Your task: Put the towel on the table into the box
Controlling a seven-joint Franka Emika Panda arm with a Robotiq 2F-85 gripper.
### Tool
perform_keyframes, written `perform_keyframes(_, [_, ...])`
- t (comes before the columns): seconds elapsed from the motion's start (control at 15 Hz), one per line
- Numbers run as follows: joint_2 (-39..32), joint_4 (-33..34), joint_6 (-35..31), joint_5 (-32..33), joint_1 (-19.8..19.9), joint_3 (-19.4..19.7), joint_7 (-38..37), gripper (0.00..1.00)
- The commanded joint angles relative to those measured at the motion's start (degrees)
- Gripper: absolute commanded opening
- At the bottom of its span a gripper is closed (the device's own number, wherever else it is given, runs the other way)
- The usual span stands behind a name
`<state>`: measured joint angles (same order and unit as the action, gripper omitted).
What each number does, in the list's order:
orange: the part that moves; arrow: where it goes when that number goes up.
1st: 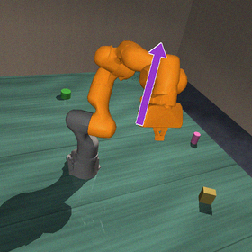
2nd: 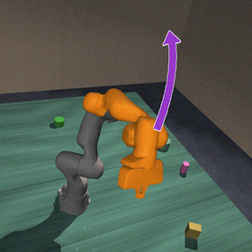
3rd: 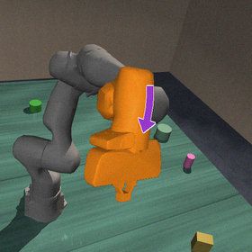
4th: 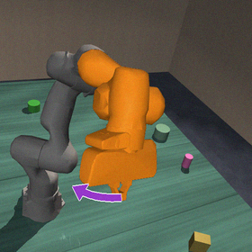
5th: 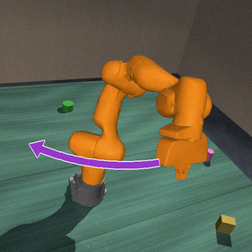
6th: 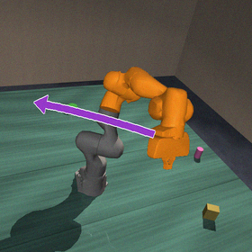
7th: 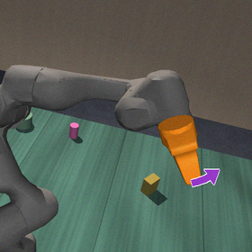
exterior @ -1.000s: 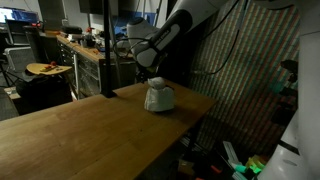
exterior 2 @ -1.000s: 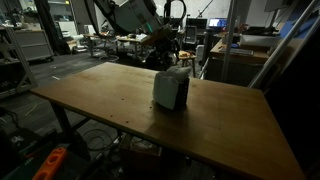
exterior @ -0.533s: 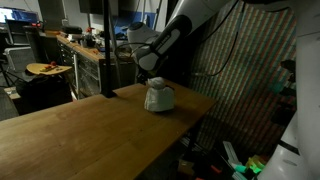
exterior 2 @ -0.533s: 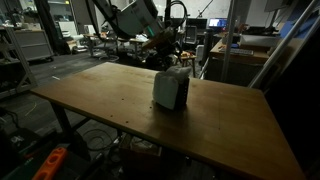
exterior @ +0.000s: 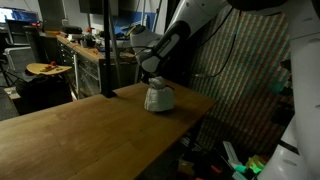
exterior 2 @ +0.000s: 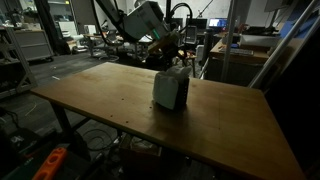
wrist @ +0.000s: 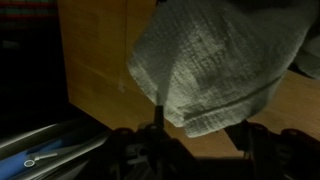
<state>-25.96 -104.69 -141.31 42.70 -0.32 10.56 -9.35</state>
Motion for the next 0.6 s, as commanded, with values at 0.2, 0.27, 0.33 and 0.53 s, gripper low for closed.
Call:
perform_keyframes(0.2, [-1.5, 1.6, -1.6, 1.6, 0.4, 1.1, -1.5, 0.07])
perform_keyframes(0.27, [-1.5, 1.4, -1.6, 1.6, 0.4, 1.1, -1.6, 0.04])
perform_keyframes(0.33, [-1.3, 1.2, -1.5, 1.4, 0.3, 1.0, -1.7, 0.02])
perform_keyframes(0.53, [-0.1, 0.2, -1.3, 0.9, 0.2, 0.9, -2.4, 0.05])
